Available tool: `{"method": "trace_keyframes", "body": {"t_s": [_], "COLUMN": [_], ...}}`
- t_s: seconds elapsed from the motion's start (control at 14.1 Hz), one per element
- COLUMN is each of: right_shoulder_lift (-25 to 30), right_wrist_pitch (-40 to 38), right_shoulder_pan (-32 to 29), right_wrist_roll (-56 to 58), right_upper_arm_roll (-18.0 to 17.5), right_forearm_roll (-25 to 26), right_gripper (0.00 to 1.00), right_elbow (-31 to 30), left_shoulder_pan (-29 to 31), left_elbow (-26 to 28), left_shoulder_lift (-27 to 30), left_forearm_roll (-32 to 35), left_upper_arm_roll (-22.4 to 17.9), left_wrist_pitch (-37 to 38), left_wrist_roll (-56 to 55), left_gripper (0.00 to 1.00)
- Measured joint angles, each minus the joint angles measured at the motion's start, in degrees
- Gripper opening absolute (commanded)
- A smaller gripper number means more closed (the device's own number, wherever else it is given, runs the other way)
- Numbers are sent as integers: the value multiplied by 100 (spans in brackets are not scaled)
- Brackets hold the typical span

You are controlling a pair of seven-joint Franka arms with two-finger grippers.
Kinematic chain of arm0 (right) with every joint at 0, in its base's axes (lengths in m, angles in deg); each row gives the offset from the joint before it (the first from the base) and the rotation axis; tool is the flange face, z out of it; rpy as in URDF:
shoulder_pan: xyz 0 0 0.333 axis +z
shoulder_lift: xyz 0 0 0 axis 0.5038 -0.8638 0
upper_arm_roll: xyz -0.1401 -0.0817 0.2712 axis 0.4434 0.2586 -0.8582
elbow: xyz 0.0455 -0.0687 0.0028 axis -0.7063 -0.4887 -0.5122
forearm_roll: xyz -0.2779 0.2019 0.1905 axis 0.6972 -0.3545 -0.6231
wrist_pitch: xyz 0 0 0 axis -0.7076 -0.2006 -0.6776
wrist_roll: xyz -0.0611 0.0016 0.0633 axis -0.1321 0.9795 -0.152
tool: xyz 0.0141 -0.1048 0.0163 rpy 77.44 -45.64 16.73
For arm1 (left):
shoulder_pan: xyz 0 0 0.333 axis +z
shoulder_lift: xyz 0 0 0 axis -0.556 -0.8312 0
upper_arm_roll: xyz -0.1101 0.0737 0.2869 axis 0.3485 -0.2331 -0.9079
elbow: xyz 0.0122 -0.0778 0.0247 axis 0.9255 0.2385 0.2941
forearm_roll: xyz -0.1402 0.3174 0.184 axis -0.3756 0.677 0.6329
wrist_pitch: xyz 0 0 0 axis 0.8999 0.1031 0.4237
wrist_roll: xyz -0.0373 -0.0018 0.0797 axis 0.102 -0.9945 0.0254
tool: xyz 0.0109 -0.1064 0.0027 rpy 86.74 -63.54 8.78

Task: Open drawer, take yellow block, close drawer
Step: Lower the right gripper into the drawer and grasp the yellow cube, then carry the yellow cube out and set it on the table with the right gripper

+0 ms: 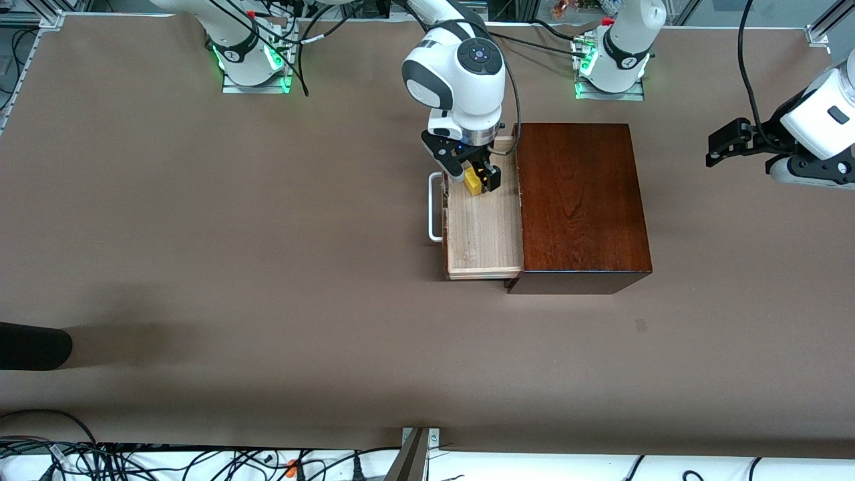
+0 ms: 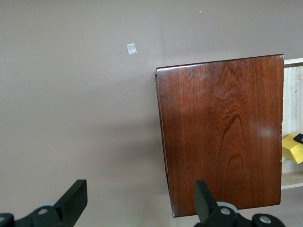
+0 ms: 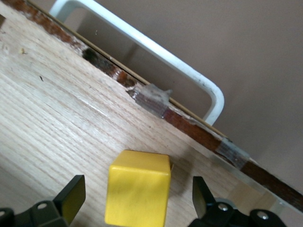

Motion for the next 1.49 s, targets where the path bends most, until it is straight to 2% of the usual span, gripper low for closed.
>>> {"method": "trace_keyframes", "body": {"t_s": [0.21, 0.35, 0.43, 0.5, 0.57, 0.64, 1.06, 1.21, 1.49], "right_shoulder_lift": [-40, -73, -91, -105, -110, -110, 96, 411, 1157], "right_wrist_pitch": [39, 45, 49, 54, 57, 66, -12, -322, -1382], "right_shoulder_pan": [22, 22, 22, 25, 25, 26, -71, -252, -878], "right_wrist_roll": [-3, -3, 0, 2, 2, 2, 83, 491, 2036], "right_upper_arm_roll": [0, 6, 7, 7, 7, 7, 68, 93, 161], "right_forearm_roll": [1, 1, 1, 1, 1, 1, -34, -239, -785], "right_gripper": [97, 70, 52, 41, 38, 35, 35, 35, 35], "right_elbow": [7, 7, 7, 7, 7, 11, 212, 272, 295], "left_shoulder_pan": [0, 0, 0, 0, 0, 0, 0, 0, -31], "left_elbow": [0, 0, 0, -1, -1, -1, -1, -8, -28], "left_shoulder_lift": [0, 0, 0, 0, 0, -1, -1, -1, -1], "left_forearm_roll": [0, 0, 0, 0, 0, 0, 0, 0, 0], "left_upper_arm_roll": [0, 0, 0, 0, 0, 0, 0, 0, 6], "left_wrist_pitch": [-32, -40, -42, -48, -53, -53, -54, -64, -68], "left_wrist_roll": [0, 0, 0, 0, 0, 0, 0, 0, 0], "left_gripper": [100, 100, 100, 100, 100, 100, 100, 100, 100]}}
